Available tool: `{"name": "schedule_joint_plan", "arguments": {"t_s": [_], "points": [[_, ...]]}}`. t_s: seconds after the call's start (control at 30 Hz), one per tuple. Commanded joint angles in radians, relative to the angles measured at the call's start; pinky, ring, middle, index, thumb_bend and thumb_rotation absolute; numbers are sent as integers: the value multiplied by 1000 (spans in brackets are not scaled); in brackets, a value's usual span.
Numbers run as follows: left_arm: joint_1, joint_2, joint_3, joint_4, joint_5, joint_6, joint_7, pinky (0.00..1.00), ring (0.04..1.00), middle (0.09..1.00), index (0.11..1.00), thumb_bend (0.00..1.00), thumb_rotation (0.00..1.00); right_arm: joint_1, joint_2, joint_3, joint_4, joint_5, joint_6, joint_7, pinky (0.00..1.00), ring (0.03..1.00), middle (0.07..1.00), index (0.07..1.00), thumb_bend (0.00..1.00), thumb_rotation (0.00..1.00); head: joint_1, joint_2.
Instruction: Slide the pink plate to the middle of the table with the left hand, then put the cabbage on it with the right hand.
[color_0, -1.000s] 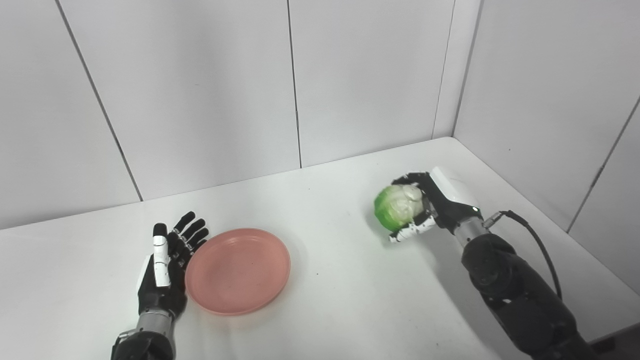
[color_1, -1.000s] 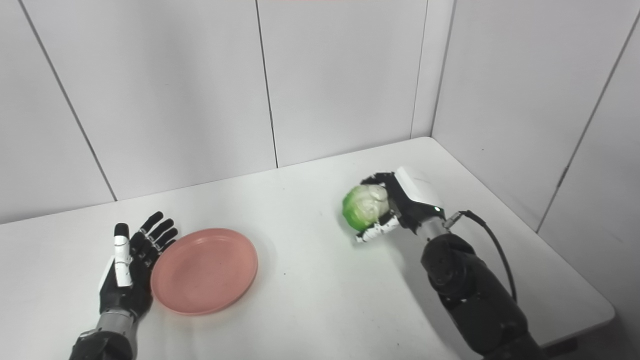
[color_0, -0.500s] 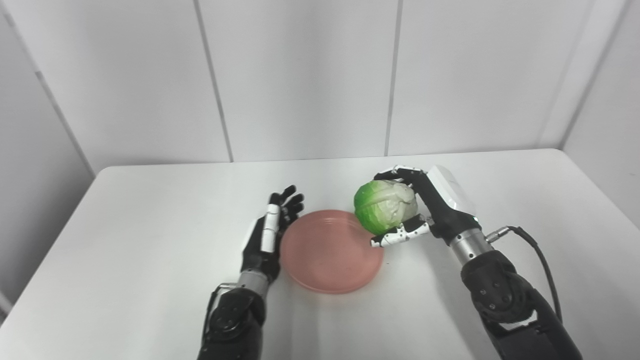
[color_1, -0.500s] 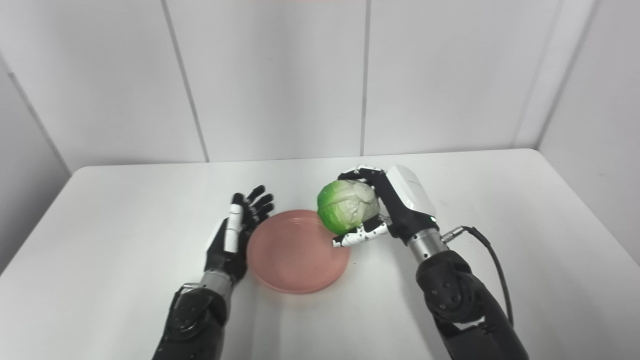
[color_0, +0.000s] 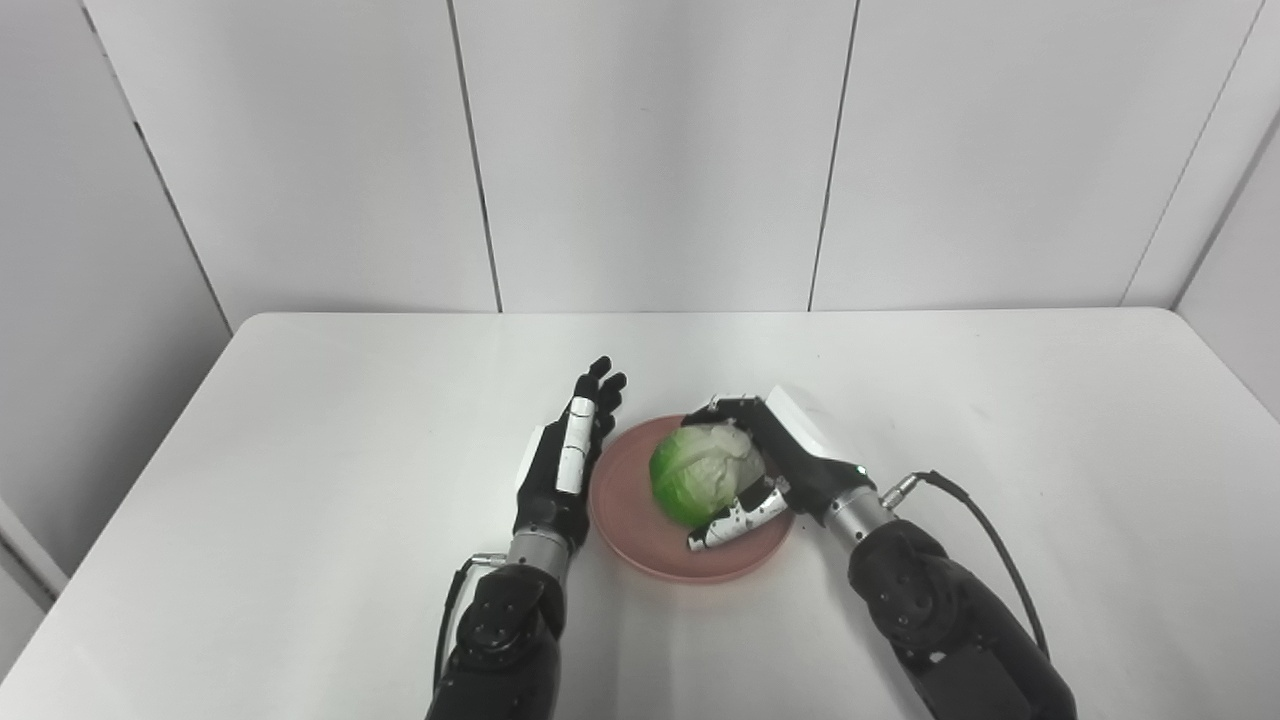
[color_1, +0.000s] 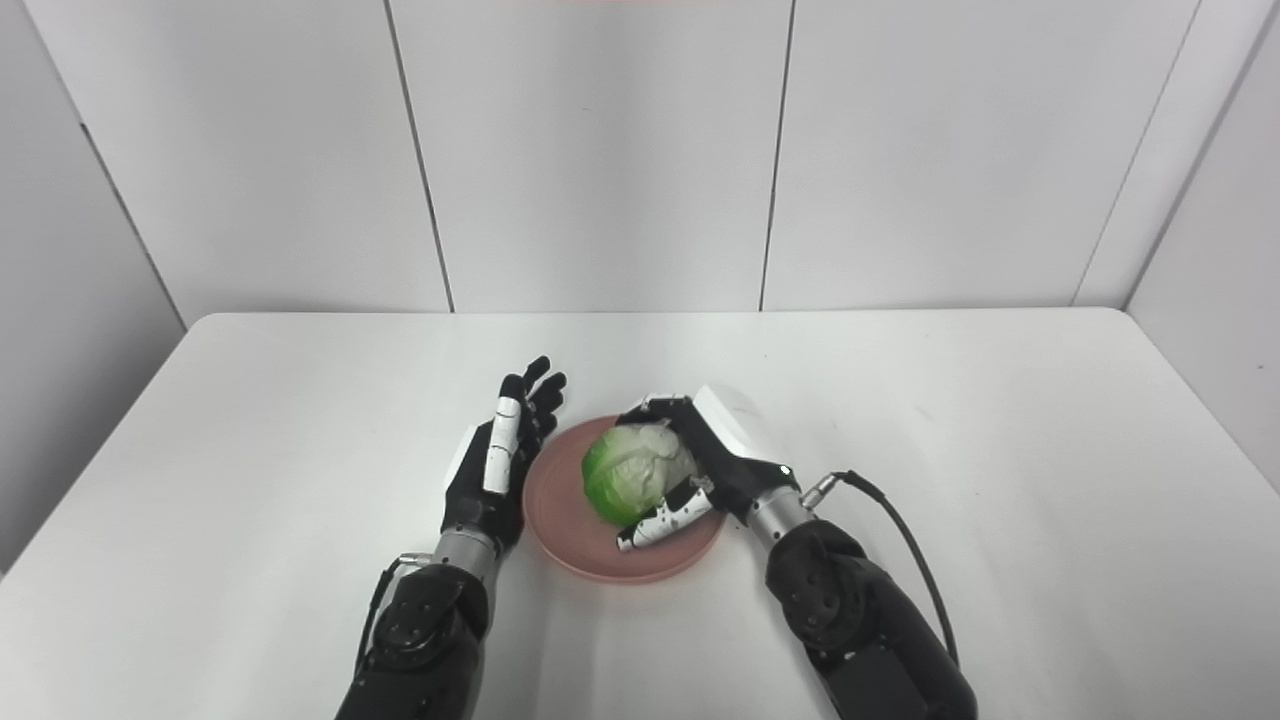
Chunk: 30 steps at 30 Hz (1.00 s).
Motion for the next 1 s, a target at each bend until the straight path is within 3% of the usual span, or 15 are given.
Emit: {"name": "schedule_joint_plan", "arguments": {"t_s": [0.0, 0.27, 0.3, 0.33, 0.37, 0.43, 0.53, 0.73, 0.83, 0.97], "points": [[-11, -6, -3, 15, 1, -31, 0, 1000, 968, 936, 936, 843, 1000, -66, 4, 11, 9, -33, -64, -45, 329, 398, 486, 527, 516, 0, -2, 1], [-10, 2, -6, 9, -4, -26, -12, 978, 960, 934, 930, 852, 1000, -66, -13, 52, 51, -134, -86, -123, 332, 402, 503, 536, 515, 0, -21, 6], [-10, 3, -5, 11, -9, -28, -17, 955, 957, 937, 932, 851, 1000, -64, -16, 54, 46, -143, -88, -129, 406, 515, 497, 515, 521, 4, -21, 6], [-12, 4, -4, 17, -19, -37, -27, 947, 956, 938, 933, 850, 1000, -60, -21, 55, 38, -151, -95, -139, 431, 554, 496, 508, 523, 6, -24, 7], [-13, 4, -4, 20, -23, -42, -34, 947, 957, 943, 936, 840, 1000, -55, -24, 54, 31, -153, -102, -145, 488, 623, 624, 635, 607, 134, -25, 6], [-14, 5, -4, 27, -29, -43, -41, 965, 955, 946, 941, 837, 1000, -45, -28, 45, 14, -130, -120, -139, 592, 736, 779, 790, 665, 334, -26, 7], [-15, 4, 0, 30, -33, -37, -42, 953, 947, 943, 940, 852, 1000, -34, -34, 32, -4, -85, -144, -116, 742, 870, 894, 894, 699, 472, -28, 8], [-13, 9, -2, 24, -24, -26, -40, 988, 948, 938, 939, 862, 1000, -9, -59, 11, -53, -11, -178, -54, 927, 973, 974, 956, 739, 568, -37, 10], [-13, 12, -5, 24, -18, -26, -39, 999, 951, 935, 937, 851, 1000, 8, -67, -1, -85, 13, -157, -17, 959, 996, 996, 970, 754, 619, -38, 10], [-12, 15, -3, 18, -27, -18, -47, 989, 947, 931, 932, 843, 1000, 57, -62, -49, -129, 69, -132, -3, 939, 1000, 1000, 993, 767, 609, -39, 9]]}}
